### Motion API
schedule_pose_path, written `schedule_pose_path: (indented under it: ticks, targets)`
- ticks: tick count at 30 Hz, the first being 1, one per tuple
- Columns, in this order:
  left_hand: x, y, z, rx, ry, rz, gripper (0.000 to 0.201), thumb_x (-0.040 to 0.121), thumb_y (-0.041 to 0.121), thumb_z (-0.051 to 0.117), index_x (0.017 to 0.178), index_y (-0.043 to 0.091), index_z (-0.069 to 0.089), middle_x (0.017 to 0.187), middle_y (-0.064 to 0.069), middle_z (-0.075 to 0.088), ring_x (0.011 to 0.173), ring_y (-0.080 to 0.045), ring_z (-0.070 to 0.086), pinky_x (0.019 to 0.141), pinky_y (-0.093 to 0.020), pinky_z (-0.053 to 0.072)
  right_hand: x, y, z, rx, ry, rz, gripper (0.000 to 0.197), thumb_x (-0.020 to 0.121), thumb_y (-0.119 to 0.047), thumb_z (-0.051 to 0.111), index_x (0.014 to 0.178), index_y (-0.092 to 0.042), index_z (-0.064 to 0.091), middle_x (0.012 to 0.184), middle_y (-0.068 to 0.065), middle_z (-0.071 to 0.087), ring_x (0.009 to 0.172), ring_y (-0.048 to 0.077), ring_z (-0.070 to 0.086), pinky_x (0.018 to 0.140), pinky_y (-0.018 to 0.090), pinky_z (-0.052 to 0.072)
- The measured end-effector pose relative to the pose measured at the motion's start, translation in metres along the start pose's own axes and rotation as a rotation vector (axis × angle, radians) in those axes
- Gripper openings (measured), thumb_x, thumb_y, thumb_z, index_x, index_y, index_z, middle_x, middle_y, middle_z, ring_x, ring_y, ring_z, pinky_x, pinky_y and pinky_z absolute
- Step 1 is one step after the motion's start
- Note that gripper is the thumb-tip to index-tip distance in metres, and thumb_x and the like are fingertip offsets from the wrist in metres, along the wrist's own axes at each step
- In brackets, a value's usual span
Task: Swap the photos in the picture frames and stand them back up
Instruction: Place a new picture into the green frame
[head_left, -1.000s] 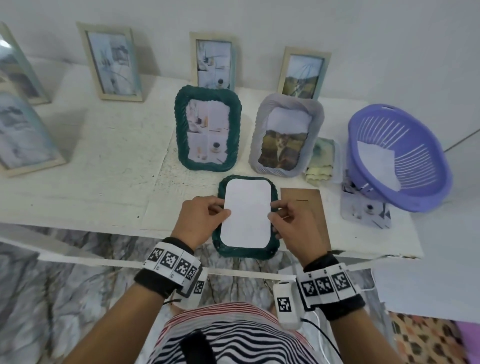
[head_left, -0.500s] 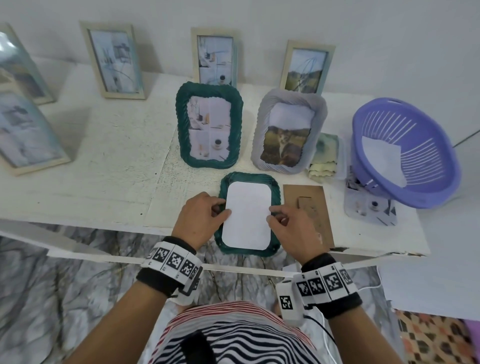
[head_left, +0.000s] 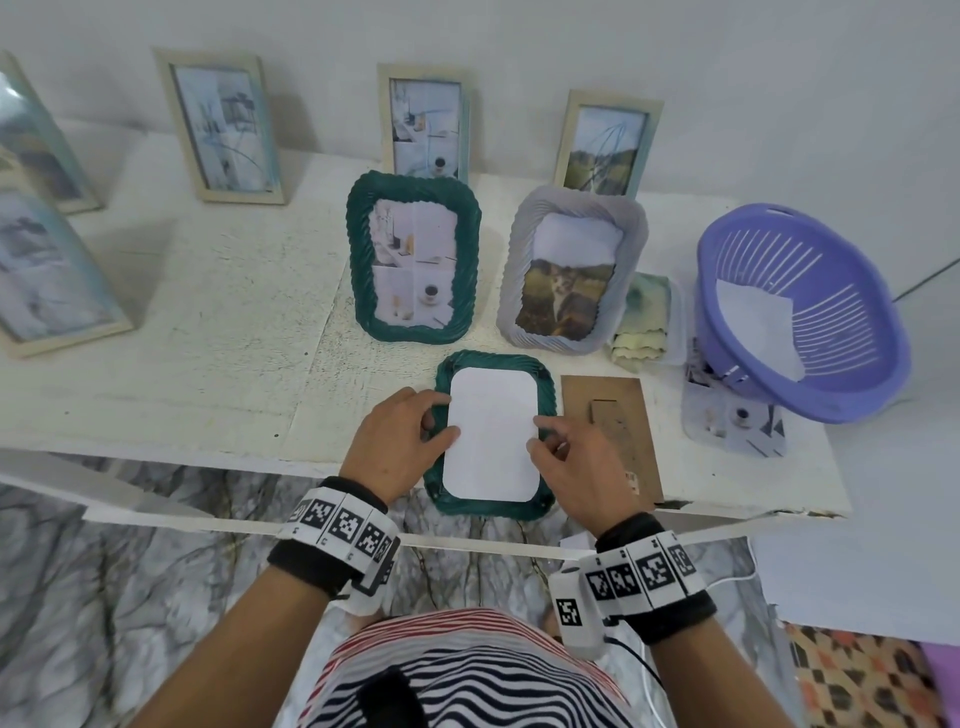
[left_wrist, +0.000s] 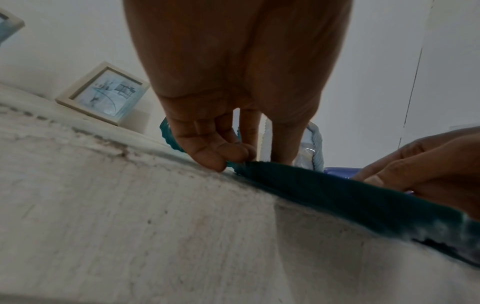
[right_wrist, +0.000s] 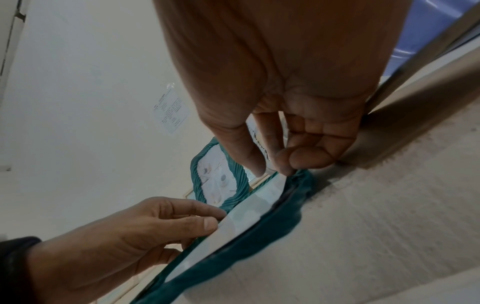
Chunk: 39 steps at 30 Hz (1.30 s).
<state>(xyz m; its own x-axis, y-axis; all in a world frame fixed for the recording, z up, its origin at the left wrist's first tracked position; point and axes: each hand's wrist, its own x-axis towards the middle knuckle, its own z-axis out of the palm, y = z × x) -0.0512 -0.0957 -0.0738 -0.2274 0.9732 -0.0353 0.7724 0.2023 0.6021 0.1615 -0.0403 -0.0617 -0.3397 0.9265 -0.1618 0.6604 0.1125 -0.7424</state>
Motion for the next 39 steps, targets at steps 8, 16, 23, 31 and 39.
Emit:
schedule_pose_path:
  ticks: [8,16,23,31,39]
  targets:
    - [0.001,-0.002,0.000,-0.003,-0.012,0.004,0.038,0.090,0.036,0.065,0.125,0.023,0.062,0.081,0.011,0.050,0.076,-0.010,0.050,0.071,-0.025,0.040,-0.001,-0.003,-0.001,0.007,-0.004,0.014,0.035,0.093,-0.022,0.059,0.127,-0.012,0.060,0.072,-0.008,0.054,0.061,0.002,0.047,0.064,0.017,0.038]
    - [0.001,-0.013,-0.003,-0.085,0.079,0.018,0.037,0.088,0.036,0.068,0.122,0.021,0.065,0.091,0.005,0.053,0.075,-0.006,0.051,0.076,-0.025,0.045,-0.007,-0.009,-0.015,-0.065,0.198,-0.020,0.023,0.091,-0.023,0.059,0.111,-0.014,0.064,0.084,0.003,0.060,0.077,0.020,0.057,0.072,0.034,0.049]
    - [0.000,-0.033,0.002,-0.120,0.032,0.184,0.051,0.081,0.062,0.052,0.126,0.039,0.060,0.145,0.011,0.039,0.132,-0.013,0.033,0.110,-0.035,0.024,-0.003,0.007,-0.041,-0.576,0.235,0.286,0.057,0.083,-0.059,0.053,0.117,-0.014,0.054,0.118,0.014,0.051,0.106,0.035,0.046,0.081,0.041,0.043]
    - [0.000,-0.041,0.010,-0.007,0.027,0.212,0.055,0.083,0.068,0.045,0.132,0.044,0.054,0.152,0.014,0.037,0.142,-0.014,0.027,0.114,-0.041,0.021,-0.003,0.021,-0.045,-0.459,0.148,0.360,0.058,0.076,-0.055,0.064,0.112,-0.013,0.051,0.115,0.011,0.046,0.108,0.034,0.045,0.078,0.039,0.041]
    - [0.000,-0.045,0.013,0.012,0.038,0.232,0.058,0.083,0.062,0.046,0.136,0.039,0.051,0.151,0.012,0.038,0.142,-0.014,0.028,0.113,-0.041,0.022,-0.009,-0.012,-0.031,-0.321,0.165,0.262,0.055,0.071,-0.063,0.064,0.094,-0.016,0.046,0.100,0.005,0.037,0.093,0.030,0.045,0.074,0.035,0.039]
